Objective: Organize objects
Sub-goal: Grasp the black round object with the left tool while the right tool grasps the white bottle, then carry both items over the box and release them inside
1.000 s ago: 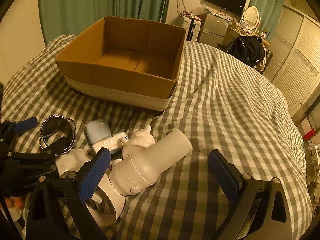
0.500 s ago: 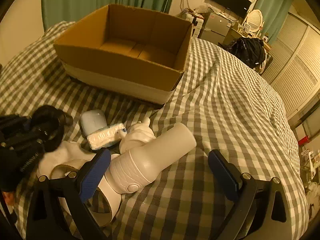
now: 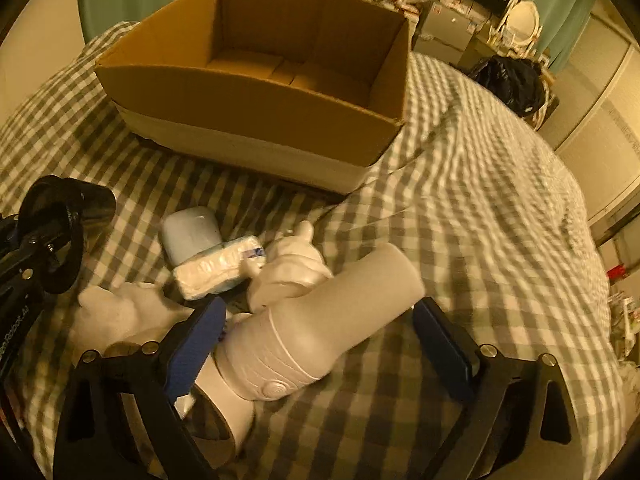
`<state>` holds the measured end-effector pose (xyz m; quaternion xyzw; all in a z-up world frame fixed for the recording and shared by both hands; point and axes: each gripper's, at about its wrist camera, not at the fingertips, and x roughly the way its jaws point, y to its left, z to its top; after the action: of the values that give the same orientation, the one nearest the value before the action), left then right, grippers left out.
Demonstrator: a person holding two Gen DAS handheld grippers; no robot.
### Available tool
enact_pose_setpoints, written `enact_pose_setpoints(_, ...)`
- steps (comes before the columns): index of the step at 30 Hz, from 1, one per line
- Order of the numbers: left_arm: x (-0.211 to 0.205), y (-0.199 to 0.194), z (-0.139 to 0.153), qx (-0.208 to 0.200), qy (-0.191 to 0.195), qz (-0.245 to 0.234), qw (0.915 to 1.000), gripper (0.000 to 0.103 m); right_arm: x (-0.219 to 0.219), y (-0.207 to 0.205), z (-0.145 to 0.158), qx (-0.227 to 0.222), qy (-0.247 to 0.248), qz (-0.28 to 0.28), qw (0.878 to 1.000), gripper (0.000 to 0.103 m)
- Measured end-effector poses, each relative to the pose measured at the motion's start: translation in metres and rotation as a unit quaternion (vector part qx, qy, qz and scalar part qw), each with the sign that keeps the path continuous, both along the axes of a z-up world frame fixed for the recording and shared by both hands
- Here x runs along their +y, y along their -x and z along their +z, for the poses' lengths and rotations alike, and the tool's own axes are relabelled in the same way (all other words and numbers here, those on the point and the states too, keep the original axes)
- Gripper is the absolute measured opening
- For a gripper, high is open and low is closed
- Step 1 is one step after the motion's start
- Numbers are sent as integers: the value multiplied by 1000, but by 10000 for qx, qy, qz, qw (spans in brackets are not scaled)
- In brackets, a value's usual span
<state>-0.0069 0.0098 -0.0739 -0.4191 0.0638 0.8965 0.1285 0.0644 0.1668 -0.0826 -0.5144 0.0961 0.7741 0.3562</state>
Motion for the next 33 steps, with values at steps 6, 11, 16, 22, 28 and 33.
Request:
enact_pose_setpoints(6, -7, 5, 3, 57, -70, 2, 10000, 12, 2, 8, -6, 30, 226, -37, 9997, 71)
enact_pose_setpoints(11, -10, 5, 4, 83, -132, -45, 9999, 13, -4, 10, -6, 220, 386, 52, 9990, 49)
enact_pose_setpoints(16, -10, 4, 6, 122, -150, -36, 9998, 13, -9, 4, 6, 503, 389, 52, 9980, 49)
enact_pose_setpoints(22, -9, -2, 13, 240, -101, -36, 9997, 13, -18, -3, 31, 747, 115, 76, 9971, 49)
enact_pose_setpoints(28, -5, -8, 33, 429, -85, -83, 9990, 12, -24, -6, 59, 1030, -23, 203, 9945, 49)
enact_pose_setpoints(33, 0, -9, 57, 603, -184, -237, 9977, 13, -27, -6, 83, 1282, -36, 397, 9909, 49)
